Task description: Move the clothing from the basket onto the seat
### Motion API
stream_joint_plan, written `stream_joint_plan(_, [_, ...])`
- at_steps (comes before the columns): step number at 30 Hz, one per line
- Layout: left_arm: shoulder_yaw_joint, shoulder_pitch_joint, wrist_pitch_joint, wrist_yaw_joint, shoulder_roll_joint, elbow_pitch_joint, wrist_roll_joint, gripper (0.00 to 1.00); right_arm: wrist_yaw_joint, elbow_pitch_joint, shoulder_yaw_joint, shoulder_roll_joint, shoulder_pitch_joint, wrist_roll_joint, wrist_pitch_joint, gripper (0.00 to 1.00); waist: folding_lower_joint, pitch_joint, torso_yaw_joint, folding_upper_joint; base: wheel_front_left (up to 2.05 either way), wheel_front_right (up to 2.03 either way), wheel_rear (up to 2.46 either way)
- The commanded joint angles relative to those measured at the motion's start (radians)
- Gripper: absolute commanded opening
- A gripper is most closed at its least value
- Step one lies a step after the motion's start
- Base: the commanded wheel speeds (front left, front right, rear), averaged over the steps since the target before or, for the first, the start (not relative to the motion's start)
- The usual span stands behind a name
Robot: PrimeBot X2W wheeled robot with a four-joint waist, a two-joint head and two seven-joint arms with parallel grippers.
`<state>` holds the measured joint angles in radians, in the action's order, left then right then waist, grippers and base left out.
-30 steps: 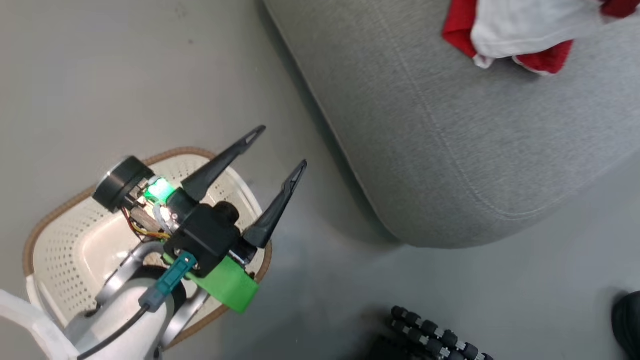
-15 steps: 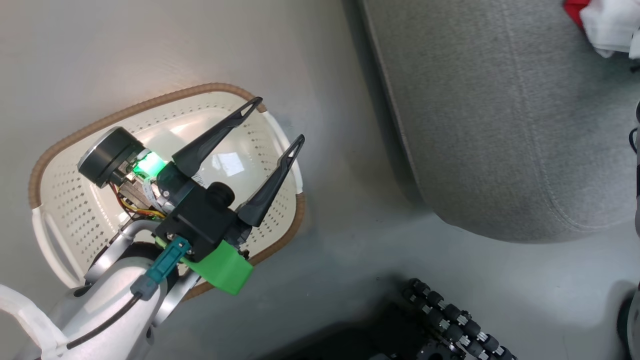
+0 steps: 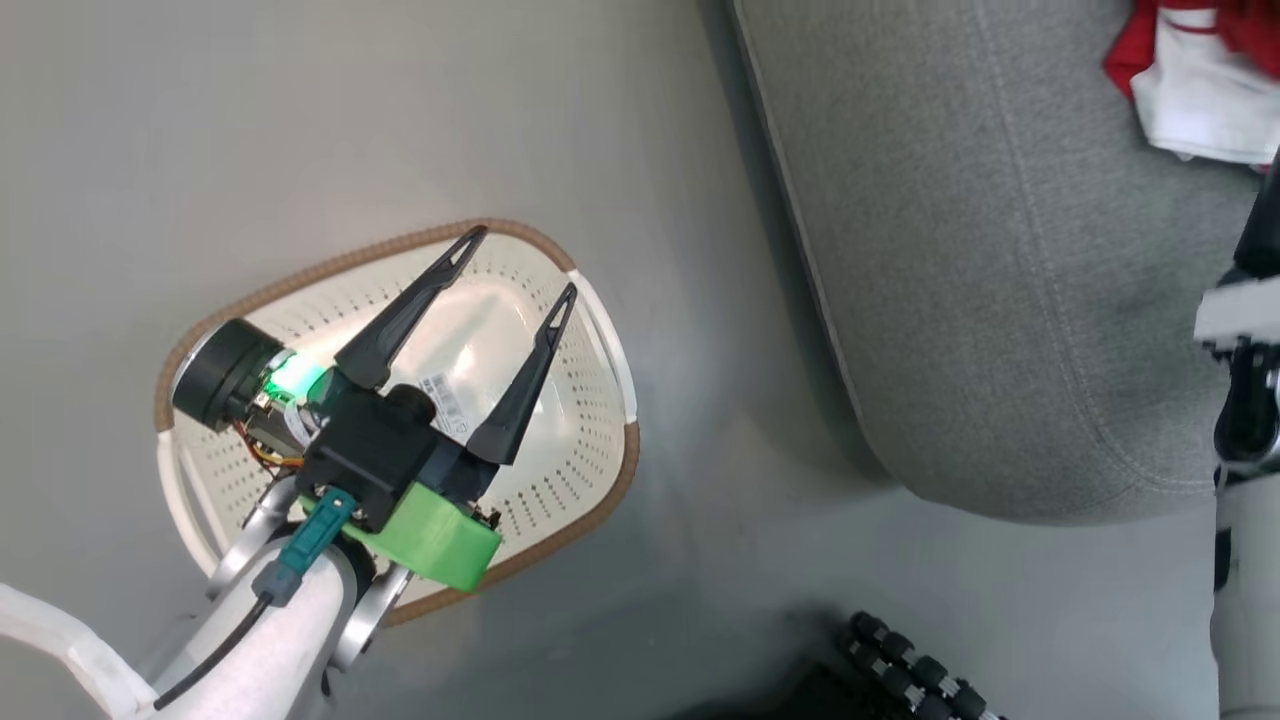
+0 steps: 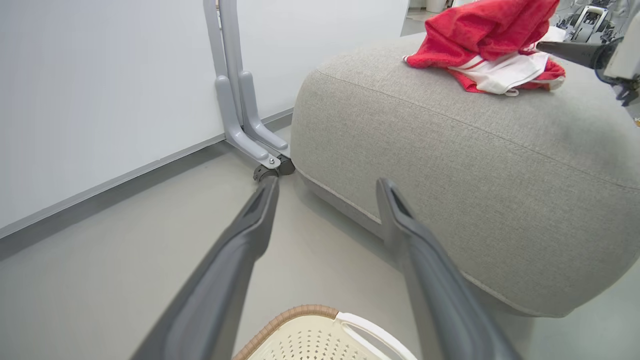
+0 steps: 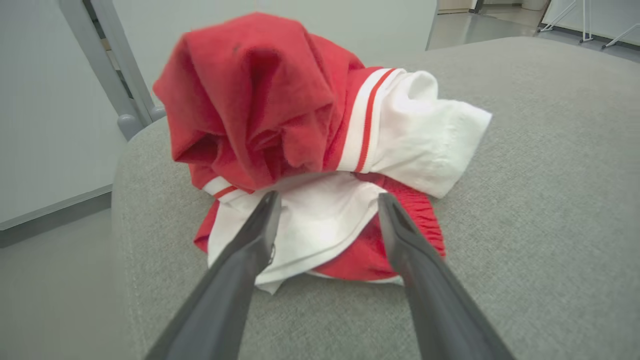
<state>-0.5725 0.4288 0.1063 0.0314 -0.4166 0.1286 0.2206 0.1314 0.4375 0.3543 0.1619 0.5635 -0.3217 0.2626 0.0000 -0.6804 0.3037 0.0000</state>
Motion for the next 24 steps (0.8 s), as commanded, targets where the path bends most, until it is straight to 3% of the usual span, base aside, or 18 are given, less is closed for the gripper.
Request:
stream_joint_plan(1, [0.010, -0.023, 0.020, -0.016, 0.011, -0.013, 0.010, 1.00, -0.001, -0.037, 0.002, -0.014, -0.045, 0.019, 0.003, 1.00, 0.0000, 0.115, -0.024, 0.0000, 0.00, 0.00, 0.00])
stream_joint_plan(13, [0.105, -0.132, 0.141, -0.120, 0.082, -0.141, 0.099, 1.00, -0.001, -0.304, -0.078, -0.089, -0.318, 0.139, 0.003, 1.00, 0.0000, 0.312, -0.120, 0.0000, 0.00, 0.00, 0.00])
stream_joint_plan(19, [0.195, -0.190, 0.159, -0.164, 0.110, -0.198, 0.134, 1.00, -0.001, -0.365, -0.186, -0.101, -0.396, 0.165, -0.003, 1.00, 0.0000, 0.384, -0.184, 0.0000, 0.00, 0.00, 0.00])
stream_joint_plan(24, [0.302, -0.252, 0.159, -0.171, 0.143, -0.195, 0.126, 1.00, -0.001, -0.378, -0.253, -0.104, -0.428, 0.168, -0.016, 1.00, 0.0000, 0.430, -0.237, 0.0000, 0.00, 0.00, 0.00])
